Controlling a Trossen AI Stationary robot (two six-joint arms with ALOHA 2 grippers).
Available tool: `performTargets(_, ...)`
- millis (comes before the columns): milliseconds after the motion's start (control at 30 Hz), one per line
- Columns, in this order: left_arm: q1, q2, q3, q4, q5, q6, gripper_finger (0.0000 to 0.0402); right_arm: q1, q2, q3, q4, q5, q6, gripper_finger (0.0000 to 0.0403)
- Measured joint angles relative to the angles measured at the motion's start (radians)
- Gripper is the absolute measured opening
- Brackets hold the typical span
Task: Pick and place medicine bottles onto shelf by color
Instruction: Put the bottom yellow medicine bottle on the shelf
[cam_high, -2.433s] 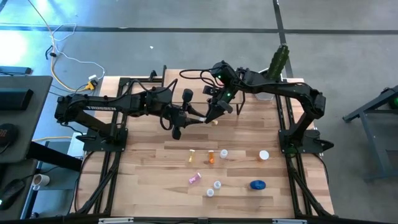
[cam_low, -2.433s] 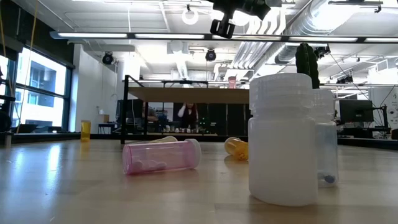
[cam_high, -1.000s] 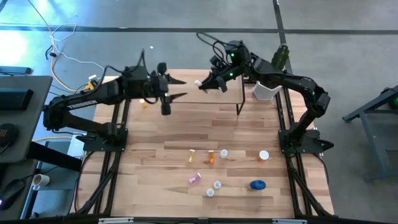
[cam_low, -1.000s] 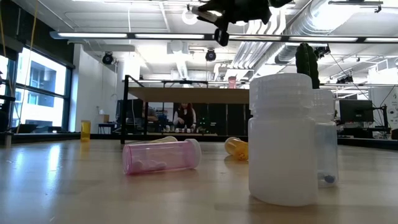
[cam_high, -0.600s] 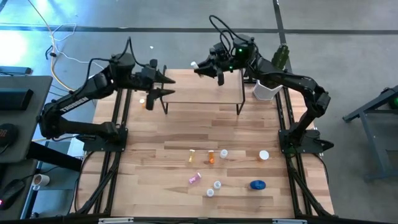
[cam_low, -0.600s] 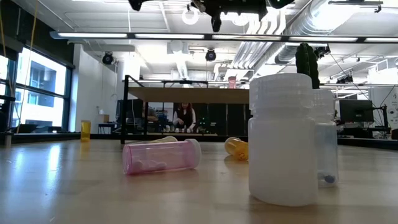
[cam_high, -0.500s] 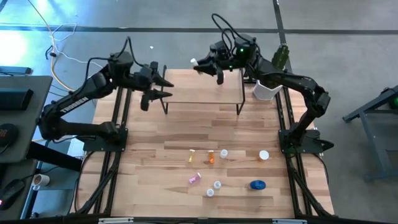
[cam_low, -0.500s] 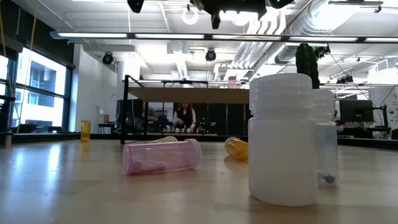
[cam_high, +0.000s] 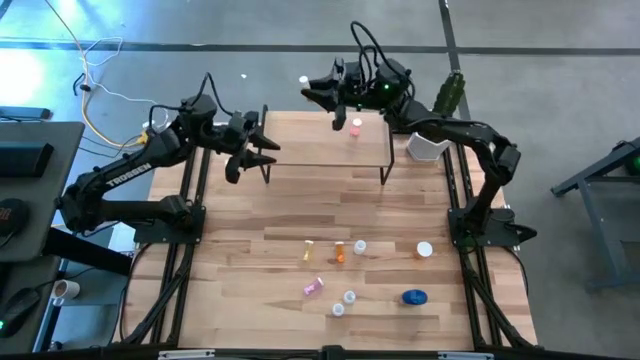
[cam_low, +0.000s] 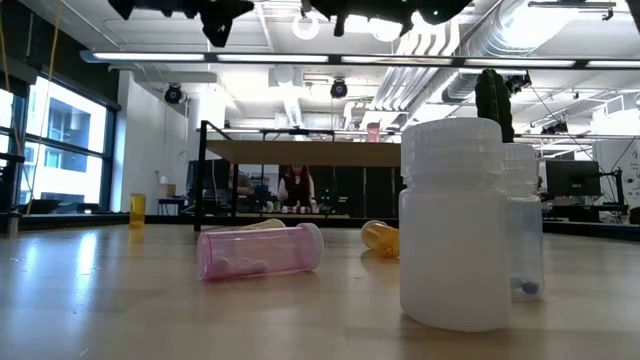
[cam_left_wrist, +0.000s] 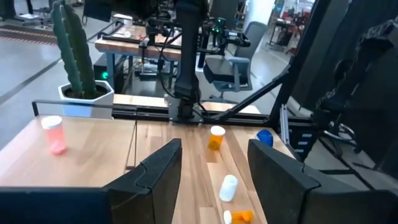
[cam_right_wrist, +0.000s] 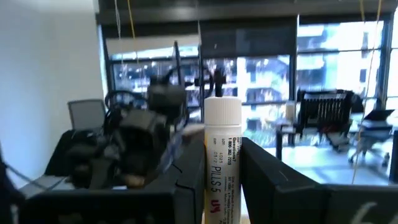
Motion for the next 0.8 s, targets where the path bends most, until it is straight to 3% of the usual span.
performTargets(267,0.021,-0.035,-0.085,0.078,0.0,-0.047,0.0172,0.019,0.096,0.0,0.23,0.089,0.067,0.0066)
performTargets(600,0.074,-0.106,-0.086,0.086,-0.003,-0.05,0.0172,0.085,0.188,0.0,0.226,0.158,0.039,0.0067)
performTargets(800,0.093,-0.139,-0.086,0.094,-0.005,-0.084,0.0172,0.13,0.205,0.0,0.129,0.216,0.024,0.0067)
